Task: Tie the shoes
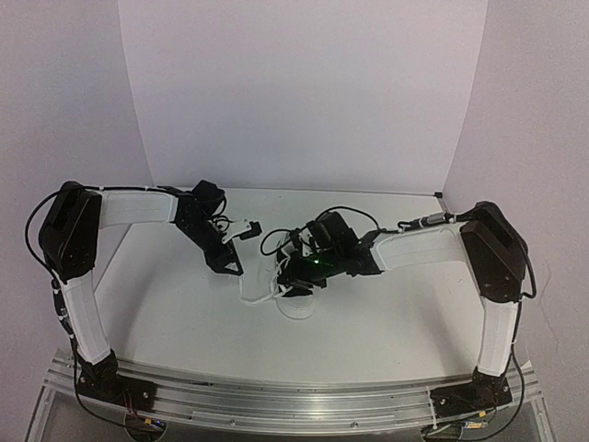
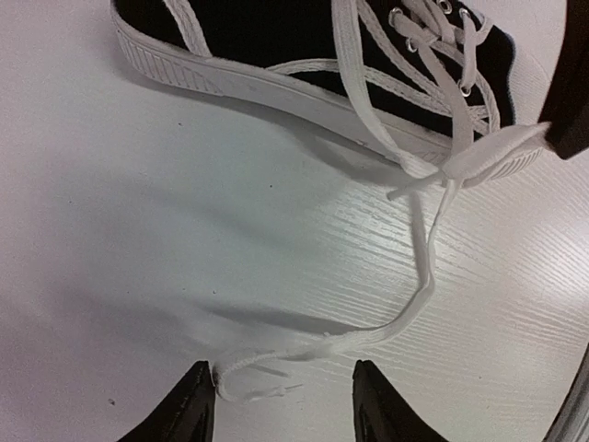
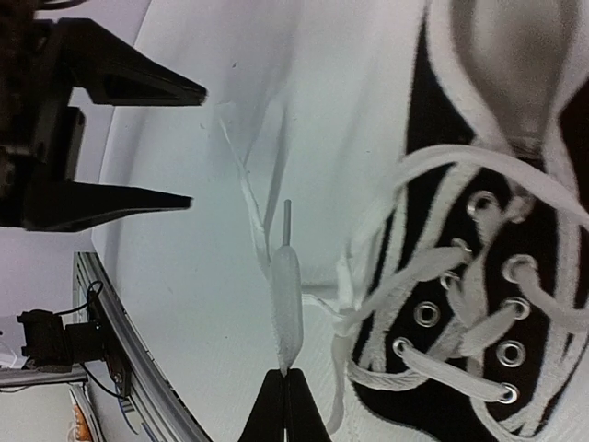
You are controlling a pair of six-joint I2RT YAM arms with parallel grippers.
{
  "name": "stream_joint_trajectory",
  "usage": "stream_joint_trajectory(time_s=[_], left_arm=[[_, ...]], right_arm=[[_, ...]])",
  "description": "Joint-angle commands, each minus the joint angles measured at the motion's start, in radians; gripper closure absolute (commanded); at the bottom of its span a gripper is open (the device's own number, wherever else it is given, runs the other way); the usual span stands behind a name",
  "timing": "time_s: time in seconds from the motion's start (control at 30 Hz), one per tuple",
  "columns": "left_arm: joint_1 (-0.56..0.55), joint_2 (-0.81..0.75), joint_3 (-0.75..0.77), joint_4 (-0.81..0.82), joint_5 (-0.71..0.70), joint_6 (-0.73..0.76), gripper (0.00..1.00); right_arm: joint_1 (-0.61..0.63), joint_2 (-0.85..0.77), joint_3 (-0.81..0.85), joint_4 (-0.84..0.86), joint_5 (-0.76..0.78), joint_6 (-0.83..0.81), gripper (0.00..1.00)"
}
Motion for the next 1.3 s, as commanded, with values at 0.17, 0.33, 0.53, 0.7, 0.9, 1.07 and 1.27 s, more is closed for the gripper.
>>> stream_joint_trajectory(time_s=[0.17, 0.33, 0.53, 0.7, 0.9, 1.07, 1.27], left_arm=[[-0.048, 0.069, 0.252, 0.037, 0.109, -0.277, 0.42], [-0.097, 0.137, 0.261, 0.072, 0.112, -0.32, 0.53], [-0.115, 0.204, 0.274, 0.085, 0.134, -0.33, 0.56], [-0.127, 0.232, 0.272, 0.092, 0.139, -0.35, 0.6], [-0.138, 0.242, 0.246, 0.09, 0.143, -0.354, 0.68], [-0.153, 0.248, 0.234, 0.091, 0.153, -0.381, 0.74], [-0.155, 0.244, 0.224, 0.094, 0.11, -0.377, 0.98]], right_arm=[[-0.013, -0.124, -0.121, 0.178, 0.108, 0.083, 1.0], [-0.014, -0.144, -0.157, 0.189, 0.161, 0.109, 1.0], [-0.021, -0.152, -0.18, 0.189, 0.191, 0.116, 1.0], [-0.022, -0.13, -0.163, 0.19, 0.176, 0.111, 1.0], [-0.022, -0.118, -0.157, 0.188, 0.17, 0.105, 1.0], [-0.025, -0.104, -0.152, 0.189, 0.163, 0.109, 1.0], [-0.024, -0.106, -0.156, 0.188, 0.152, 0.107, 1.0]])
